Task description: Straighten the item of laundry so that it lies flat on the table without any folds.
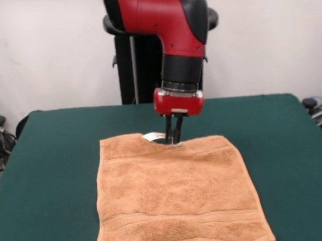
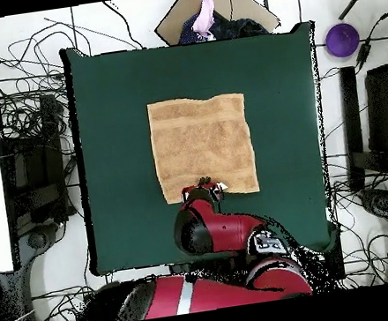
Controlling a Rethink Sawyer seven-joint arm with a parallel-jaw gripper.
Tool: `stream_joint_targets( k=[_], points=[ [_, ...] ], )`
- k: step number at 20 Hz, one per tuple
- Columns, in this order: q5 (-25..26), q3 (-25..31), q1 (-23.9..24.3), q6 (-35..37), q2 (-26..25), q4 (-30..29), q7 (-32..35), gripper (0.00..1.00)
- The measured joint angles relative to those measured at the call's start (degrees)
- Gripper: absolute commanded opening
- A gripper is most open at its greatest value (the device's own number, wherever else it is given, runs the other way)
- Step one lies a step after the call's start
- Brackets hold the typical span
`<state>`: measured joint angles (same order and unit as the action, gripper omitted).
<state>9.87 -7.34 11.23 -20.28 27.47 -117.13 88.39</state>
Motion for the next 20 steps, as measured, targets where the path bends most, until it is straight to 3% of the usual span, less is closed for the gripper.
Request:
stream_joint_targets(
  k=[8, 13, 20],
  points=[
    [0.02, 0.18, 0.7, -0.06, -6.2, 3.7, 0.0, 0.0],
    [-0.12, -0.5, -0.26, -0.02, -6.26, 3.96, 0.0, 0.0],
    [-1.74, -5.22, -7.14, 6.47, -7.16, 7.83, 0.0, 0.0]
  ],
)
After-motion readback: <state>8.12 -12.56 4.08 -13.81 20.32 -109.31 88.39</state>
